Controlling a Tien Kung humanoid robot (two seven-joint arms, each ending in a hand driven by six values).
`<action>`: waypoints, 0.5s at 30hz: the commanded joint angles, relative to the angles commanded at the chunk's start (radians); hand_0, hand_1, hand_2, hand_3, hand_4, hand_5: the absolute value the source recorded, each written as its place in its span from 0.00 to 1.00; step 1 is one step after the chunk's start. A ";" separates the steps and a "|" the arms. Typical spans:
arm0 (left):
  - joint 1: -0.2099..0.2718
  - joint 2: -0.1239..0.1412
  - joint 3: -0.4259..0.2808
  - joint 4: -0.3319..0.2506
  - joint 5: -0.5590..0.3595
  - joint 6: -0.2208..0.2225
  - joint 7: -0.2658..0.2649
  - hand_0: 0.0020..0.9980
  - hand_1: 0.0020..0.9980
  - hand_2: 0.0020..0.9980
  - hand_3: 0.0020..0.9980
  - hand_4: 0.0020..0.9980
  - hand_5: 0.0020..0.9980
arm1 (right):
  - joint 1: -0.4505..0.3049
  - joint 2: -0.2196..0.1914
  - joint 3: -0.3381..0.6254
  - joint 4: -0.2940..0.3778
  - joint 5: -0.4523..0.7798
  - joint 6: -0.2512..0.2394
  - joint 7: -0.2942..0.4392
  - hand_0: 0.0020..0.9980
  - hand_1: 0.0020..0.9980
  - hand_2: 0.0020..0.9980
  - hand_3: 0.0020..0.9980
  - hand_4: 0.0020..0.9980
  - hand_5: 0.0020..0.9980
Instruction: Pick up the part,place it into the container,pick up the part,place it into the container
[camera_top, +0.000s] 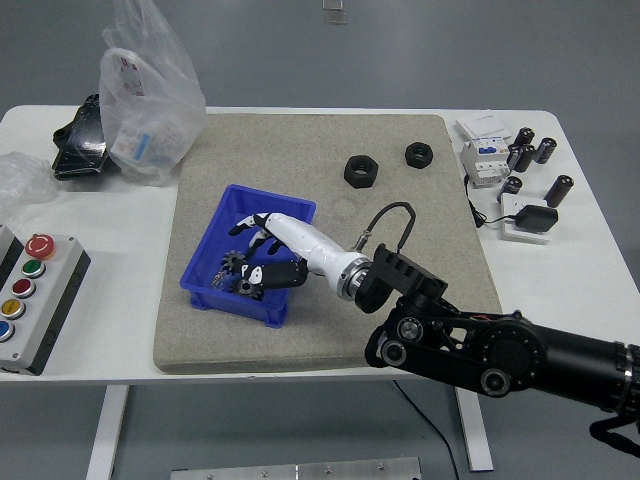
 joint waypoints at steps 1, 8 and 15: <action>0.000 0.000 0.000 0.000 0.000 0.000 0.000 0.63 0.56 0.55 0.61 0.69 0.28 | -0.001 0.000 0.001 0.000 -0.002 0.002 -0.001 0.66 0.76 0.82 0.82 0.56 0.32; 0.000 -0.001 0.001 0.000 0.001 -0.001 0.000 0.63 0.56 0.55 0.61 0.69 0.28 | -0.010 -0.001 0.012 0.001 -0.019 -0.026 0.008 0.67 0.76 0.82 0.81 0.57 0.33; 0.003 -0.004 -0.004 0.000 0.006 -0.001 -0.001 0.63 0.56 0.55 0.61 0.69 0.27 | -0.076 -0.029 0.139 0.044 -0.095 -0.104 0.026 0.64 0.74 0.78 0.77 0.56 0.33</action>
